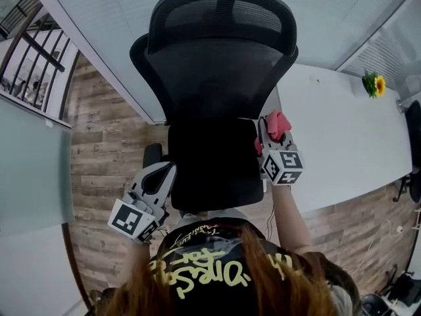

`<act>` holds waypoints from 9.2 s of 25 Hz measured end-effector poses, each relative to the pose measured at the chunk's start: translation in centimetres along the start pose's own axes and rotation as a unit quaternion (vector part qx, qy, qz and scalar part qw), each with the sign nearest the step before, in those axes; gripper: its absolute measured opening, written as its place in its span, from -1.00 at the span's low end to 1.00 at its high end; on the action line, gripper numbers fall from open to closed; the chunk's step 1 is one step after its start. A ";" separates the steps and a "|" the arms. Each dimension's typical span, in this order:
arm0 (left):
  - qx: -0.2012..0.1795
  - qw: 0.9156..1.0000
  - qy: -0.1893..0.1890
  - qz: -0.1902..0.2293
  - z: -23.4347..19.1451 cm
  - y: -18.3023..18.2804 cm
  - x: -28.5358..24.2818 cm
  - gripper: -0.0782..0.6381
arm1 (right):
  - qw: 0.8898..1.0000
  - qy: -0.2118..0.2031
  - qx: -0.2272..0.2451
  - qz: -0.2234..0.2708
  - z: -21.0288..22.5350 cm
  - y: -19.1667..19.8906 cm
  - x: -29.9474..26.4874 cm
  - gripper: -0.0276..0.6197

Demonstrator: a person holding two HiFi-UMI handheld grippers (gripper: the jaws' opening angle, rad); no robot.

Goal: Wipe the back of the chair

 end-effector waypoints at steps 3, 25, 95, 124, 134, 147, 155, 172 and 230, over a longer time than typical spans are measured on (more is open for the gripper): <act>0.004 1.000 -0.021 -0.001 -0.1 -0.1 -0.8 -0.81 | 0.999 0.030 -0.028 -0.005 3.3 0.8 -2.5 -0.73; 0.002 0.998 -0.063 -0.022 -2.2 0.7 -3.2 -0.81 | 0.981 0.167 -0.070 -0.075 13.0 5.8 -12.3 -0.73; 0.015 0.998 -0.060 -0.029 -16.4 1.9 4.9 -0.81 | 0.994 0.077 -0.034 -0.076 -7.1 8.6 -24.0 -0.76; 0.020 0.996 -0.081 -0.031 -19.9 2.4 7.9 -0.81 | 0.991 -0.077 0.007 -0.107 -21.4 9.9 -30.0 -0.76; 0.022 0.997 -0.066 -0.030 -18.9 2.3 7.1 -0.81 | 0.990 -0.098 -0.006 -0.099 -23.2 9.2 -29.0 -0.76; 0.025 0.997 0.068 -0.029 -10.7 1.5 -1.4 -0.81 | 0.990 0.098 -0.034 -0.099 -3.3 9.5 -13.6 -0.76; 0.024 0.990 0.131 -0.041 -4.6 1.4 -9.4 -0.81 | 0.977 0.146 -0.029 -0.151 6.1 13.3 -8.6 -0.76; 0.025 0.991 0.110 -0.068 0.5 2.4 -14.0 -0.81 | 0.960 0.179 -0.084 -0.197 13.1 17.5 -9.6 -0.76; 0.043 0.997 -0.033 -0.059 -15.3 3.9 1.8 -0.81 | 0.980 0.067 -0.007 -0.188 -9.4 18.5 -25.1 -0.76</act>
Point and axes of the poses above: the fingertips, and each gripper's own axes: x backward along the fingers, z to its right, y out of its underside, the point moved 1 cm from there along x, backward along the fingers, and after that the axes turned 8 degrees about -y, right-handed, at the moved point
